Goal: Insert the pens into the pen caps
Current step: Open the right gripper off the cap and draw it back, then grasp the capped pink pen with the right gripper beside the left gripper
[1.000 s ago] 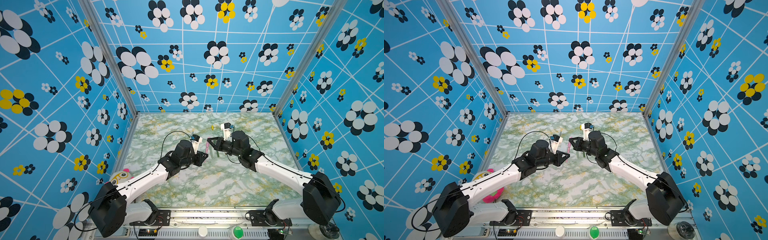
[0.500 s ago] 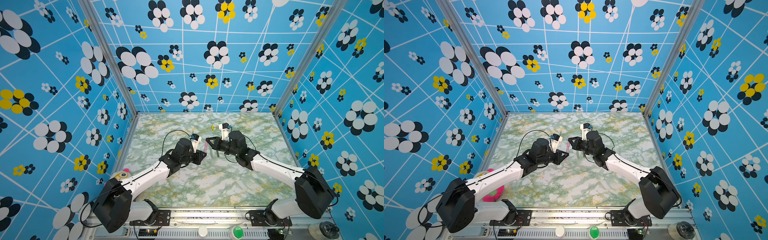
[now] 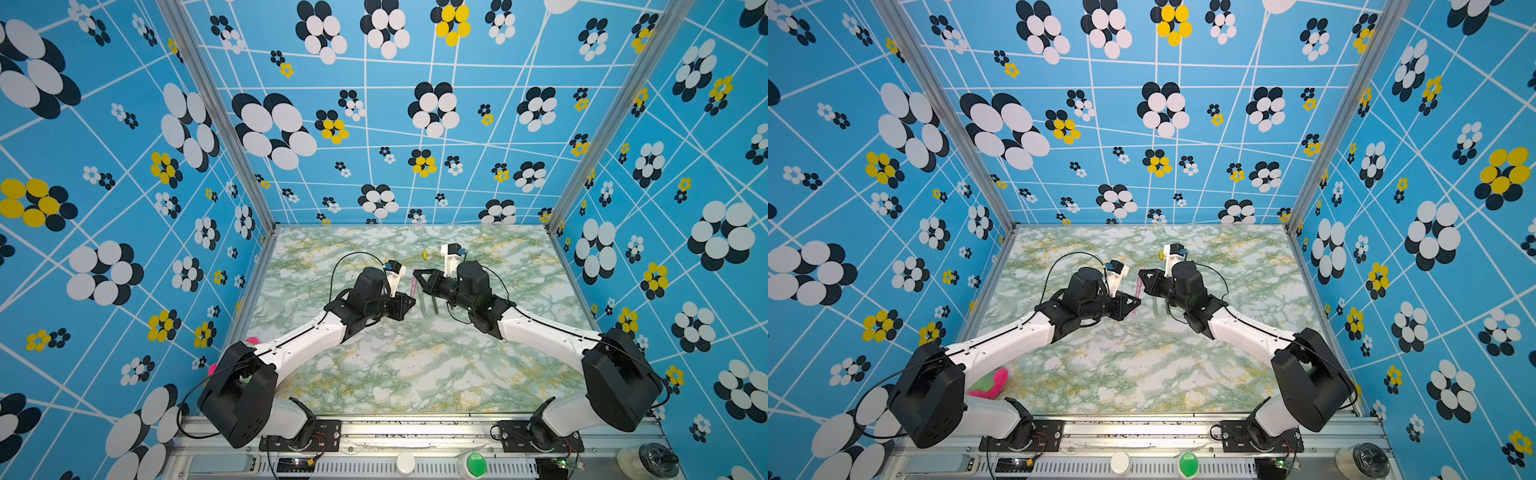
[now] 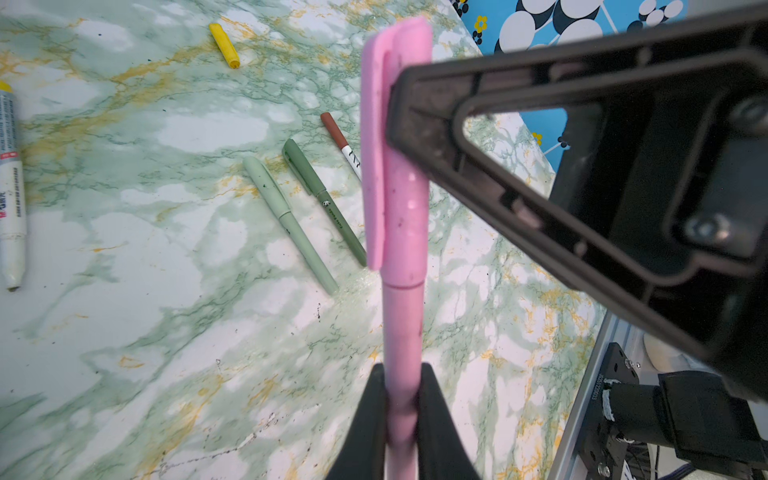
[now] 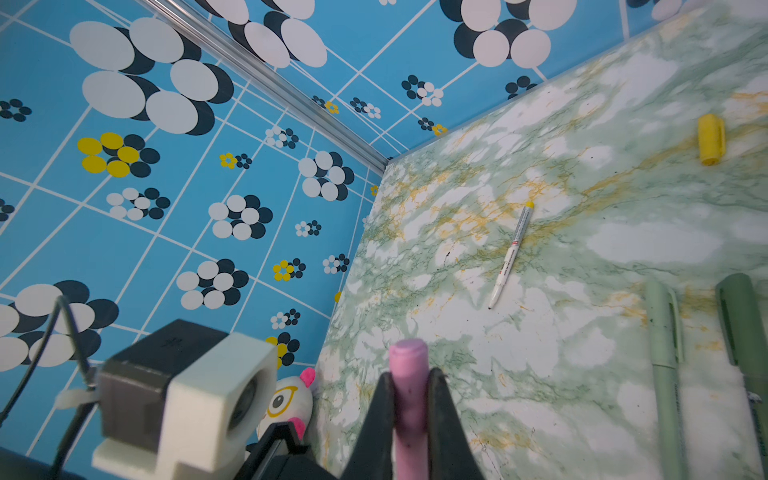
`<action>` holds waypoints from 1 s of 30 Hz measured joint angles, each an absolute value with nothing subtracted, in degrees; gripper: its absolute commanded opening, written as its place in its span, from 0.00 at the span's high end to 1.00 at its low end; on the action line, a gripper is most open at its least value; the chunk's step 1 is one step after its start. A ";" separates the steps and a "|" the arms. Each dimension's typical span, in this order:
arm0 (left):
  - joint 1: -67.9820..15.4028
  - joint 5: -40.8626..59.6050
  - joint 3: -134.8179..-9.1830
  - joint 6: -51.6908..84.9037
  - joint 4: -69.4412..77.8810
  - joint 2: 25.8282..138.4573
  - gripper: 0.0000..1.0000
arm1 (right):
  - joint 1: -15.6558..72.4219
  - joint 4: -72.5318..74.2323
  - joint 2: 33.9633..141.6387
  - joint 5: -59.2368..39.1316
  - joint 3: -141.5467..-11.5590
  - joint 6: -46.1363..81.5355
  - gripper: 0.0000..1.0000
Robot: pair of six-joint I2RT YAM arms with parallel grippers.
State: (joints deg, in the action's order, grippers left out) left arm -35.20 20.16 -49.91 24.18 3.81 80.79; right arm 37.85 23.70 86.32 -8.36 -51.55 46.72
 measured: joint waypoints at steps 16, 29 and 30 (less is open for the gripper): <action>-33.82 17.50 -41.34 28.64 21.19 79.18 1.00 | 35.48 0.21 71.94 -15.29 -62.13 37.85 0.56; -34.63 18.57 -42.44 32.01 21.02 77.45 1.00 | 35.48 -2.39 72.42 -17.41 -58.78 34.63 0.55; -34.70 18.68 -42.63 32.16 21.06 77.45 1.00 | 35.51 -2.33 73.03 -17.50 -58.78 34.61 0.56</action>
